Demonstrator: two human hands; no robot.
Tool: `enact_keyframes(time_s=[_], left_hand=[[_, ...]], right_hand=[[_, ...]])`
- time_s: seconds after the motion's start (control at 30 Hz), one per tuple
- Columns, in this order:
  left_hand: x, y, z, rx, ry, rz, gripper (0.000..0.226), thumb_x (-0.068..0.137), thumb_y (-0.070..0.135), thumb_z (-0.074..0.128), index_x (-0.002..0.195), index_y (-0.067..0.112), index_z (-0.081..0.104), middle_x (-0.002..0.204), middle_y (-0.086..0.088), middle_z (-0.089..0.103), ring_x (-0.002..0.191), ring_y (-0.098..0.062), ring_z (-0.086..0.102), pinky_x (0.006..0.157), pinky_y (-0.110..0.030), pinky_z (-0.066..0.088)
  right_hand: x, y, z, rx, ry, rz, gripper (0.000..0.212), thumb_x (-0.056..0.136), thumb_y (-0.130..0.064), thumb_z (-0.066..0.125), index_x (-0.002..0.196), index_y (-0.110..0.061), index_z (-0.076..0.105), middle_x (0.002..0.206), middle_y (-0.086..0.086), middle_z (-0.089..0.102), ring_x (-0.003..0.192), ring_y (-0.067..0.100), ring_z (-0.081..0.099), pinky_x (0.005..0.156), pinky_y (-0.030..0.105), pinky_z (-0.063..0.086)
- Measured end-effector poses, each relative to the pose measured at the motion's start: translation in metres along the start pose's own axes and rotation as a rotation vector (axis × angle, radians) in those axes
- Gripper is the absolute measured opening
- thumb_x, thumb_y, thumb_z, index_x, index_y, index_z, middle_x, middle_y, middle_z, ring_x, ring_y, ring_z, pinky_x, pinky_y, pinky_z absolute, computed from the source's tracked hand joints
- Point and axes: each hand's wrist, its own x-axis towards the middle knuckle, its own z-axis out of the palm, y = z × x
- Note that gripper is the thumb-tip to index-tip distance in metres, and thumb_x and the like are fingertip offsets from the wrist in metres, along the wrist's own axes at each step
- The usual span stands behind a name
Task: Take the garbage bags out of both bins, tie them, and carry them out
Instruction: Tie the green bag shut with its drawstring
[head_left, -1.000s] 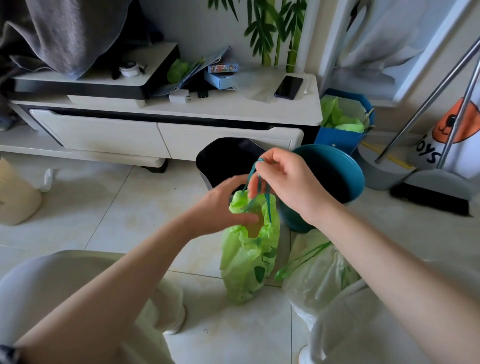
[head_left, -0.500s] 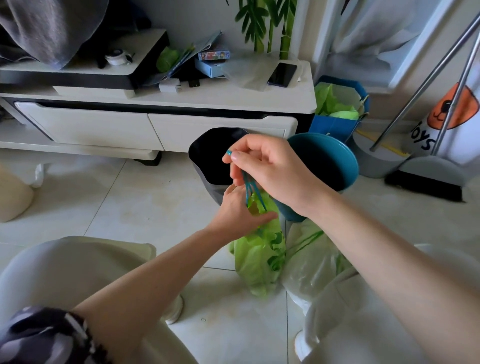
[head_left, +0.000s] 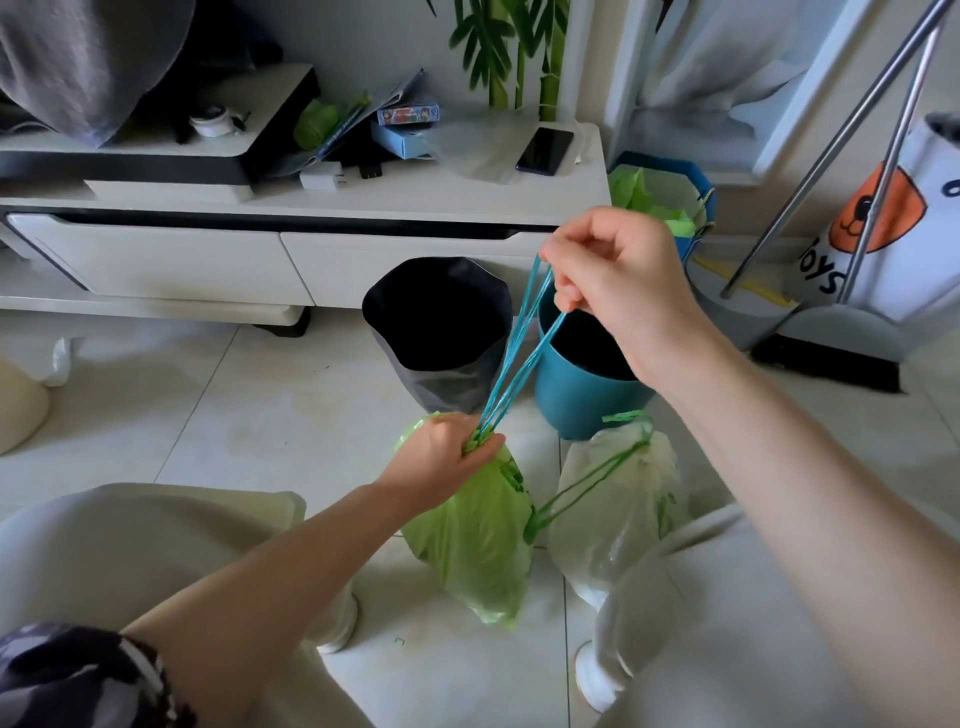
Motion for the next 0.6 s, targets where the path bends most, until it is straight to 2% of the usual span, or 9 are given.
enact_keyframes(time_s=[0.13,0.23,0.33,0.4,0.47,0.53,0.6], left_hand=[[-0.005,-0.006,-0.002,0.079,-0.055,-0.041,0.044,0.095,0.037,0.044,0.062,0.012,0.029,0.062,-0.005,0.038,0.058,-0.021,0.033,0.057,-0.035,0.029],[-0.007,-0.008,-0.010,0.180,-0.087,-0.025,0.044,0.098,0.039,0.040,0.061,0.018,0.027,0.066,-0.002,0.042,0.068,-0.023,0.038,0.067,-0.032,0.027],[-0.008,-0.011,-0.017,0.170,-0.102,-0.066,0.038,0.094,0.046,0.046,0.070,0.016,0.043,0.075,0.000,0.051,0.075,-0.023,0.048,0.071,-0.037,0.040],[-0.008,-0.012,-0.019,0.080,-0.017,-0.101,0.030,0.089,0.042,0.057,0.081,0.014,0.056,0.083,0.005,0.059,0.081,-0.020,0.054,0.075,-0.038,0.047],[-0.009,-0.011,-0.021,-0.041,0.125,-0.124,0.017,0.086,0.032,0.065,0.093,0.018,0.072,0.094,0.010,0.068,0.090,-0.014,0.060,0.083,-0.031,0.049],[-0.009,-0.008,-0.021,-0.111,0.195,-0.149,0.013,0.085,0.024,0.068,0.095,0.020,0.077,0.095,0.009,0.073,0.090,-0.010,0.064,0.085,-0.029,0.050],[-0.008,-0.005,-0.018,-0.124,0.183,-0.178,0.011,0.084,0.023,0.069,0.092,0.020,0.077,0.091,0.008,0.074,0.086,-0.010,0.064,0.083,-0.031,0.051]], right_hand=[[-0.004,0.006,0.008,-0.187,-0.022,-0.069,0.012,0.086,-0.008,0.061,0.076,-0.003,0.064,0.054,-0.001,0.059,0.045,0.013,0.049,0.050,0.028,0.045],[-0.002,0.010,0.011,-0.154,-0.017,-0.071,0.012,0.088,-0.004,0.058,0.080,0.001,0.065,0.058,0.004,0.062,0.042,0.010,0.051,0.049,0.022,0.049],[-0.001,0.015,0.012,-0.069,-0.058,-0.026,0.013,0.091,-0.003,0.056,0.087,0.007,0.063,0.064,0.010,0.065,0.048,0.014,0.059,0.056,0.029,0.058],[-0.001,0.019,0.012,-0.023,-0.099,-0.005,0.014,0.093,-0.004,0.054,0.090,0.008,0.061,0.067,0.010,0.066,0.054,0.018,0.062,0.061,0.033,0.059],[-0.001,0.021,0.013,-0.001,-0.115,-0.002,0.012,0.094,-0.005,0.054,0.088,0.004,0.061,0.067,0.009,0.067,0.056,0.017,0.064,0.061,0.033,0.059],[-0.001,0.021,0.014,0.041,-0.116,0.013,0.011,0.094,-0.005,0.054,0.087,0.001,0.060,0.068,0.010,0.067,0.056,0.016,0.065,0.061,0.029,0.058],[-0.001,0.019,0.014,0.093,-0.125,0.027,0.011,0.094,-0.005,0.054,0.088,0.002,0.060,0.070,0.012,0.068,0.058,0.017,0.067,0.062,0.027,0.057]])
